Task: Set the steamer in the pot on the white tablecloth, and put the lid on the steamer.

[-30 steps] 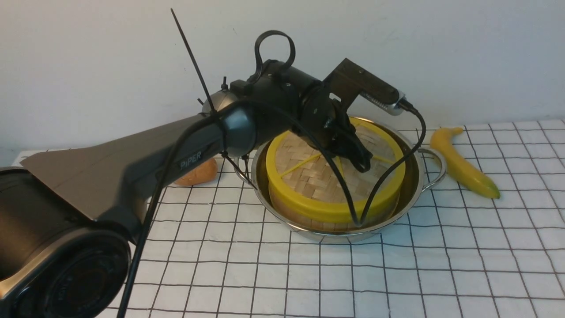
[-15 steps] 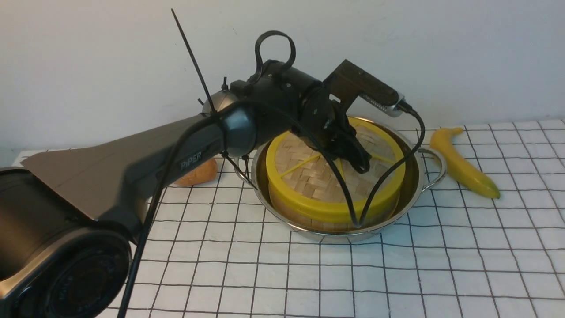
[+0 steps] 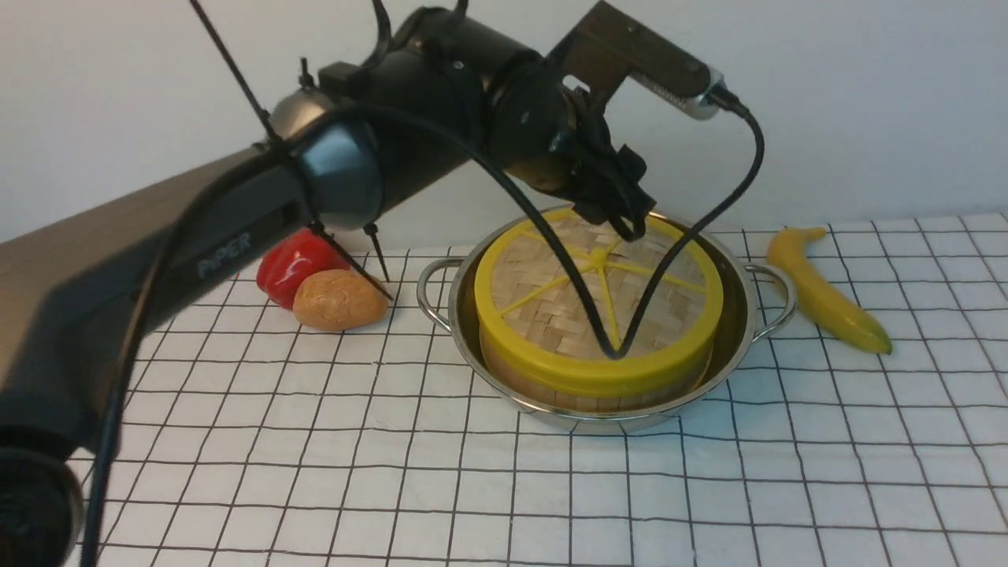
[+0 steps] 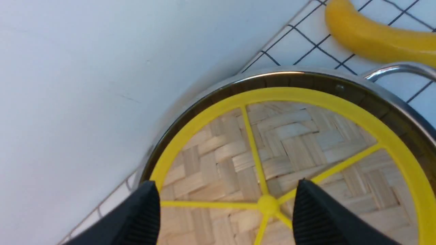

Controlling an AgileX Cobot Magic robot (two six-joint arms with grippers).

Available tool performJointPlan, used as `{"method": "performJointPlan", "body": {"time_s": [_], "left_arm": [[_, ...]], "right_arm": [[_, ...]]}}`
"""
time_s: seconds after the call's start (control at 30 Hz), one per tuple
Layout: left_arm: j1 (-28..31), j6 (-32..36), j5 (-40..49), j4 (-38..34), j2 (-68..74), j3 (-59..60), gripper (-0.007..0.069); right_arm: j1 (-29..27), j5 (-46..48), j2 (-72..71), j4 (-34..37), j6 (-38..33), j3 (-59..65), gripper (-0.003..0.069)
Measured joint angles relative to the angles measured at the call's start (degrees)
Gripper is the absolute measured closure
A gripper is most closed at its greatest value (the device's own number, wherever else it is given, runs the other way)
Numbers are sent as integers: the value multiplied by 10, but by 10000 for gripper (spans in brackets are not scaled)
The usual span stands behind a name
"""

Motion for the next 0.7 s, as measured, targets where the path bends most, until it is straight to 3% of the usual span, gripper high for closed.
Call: {"method": "performJointPlan", "body": {"time_s": [0.13,0.4,0.53,0.7], "left_arm": [[0,19,88,28,-46,0,235],[0,42,289,146,-148,0,616],[0,41,300,162,-208,0,648],[0,19,300,130,-297,0,648]], "right_arm": [[0,0,0,0,0,0,480],[0,0,0,0,-15,0,470],[0,0,0,-1,-31,0,466],[0,0,0,-14,-47,0,463]]}}
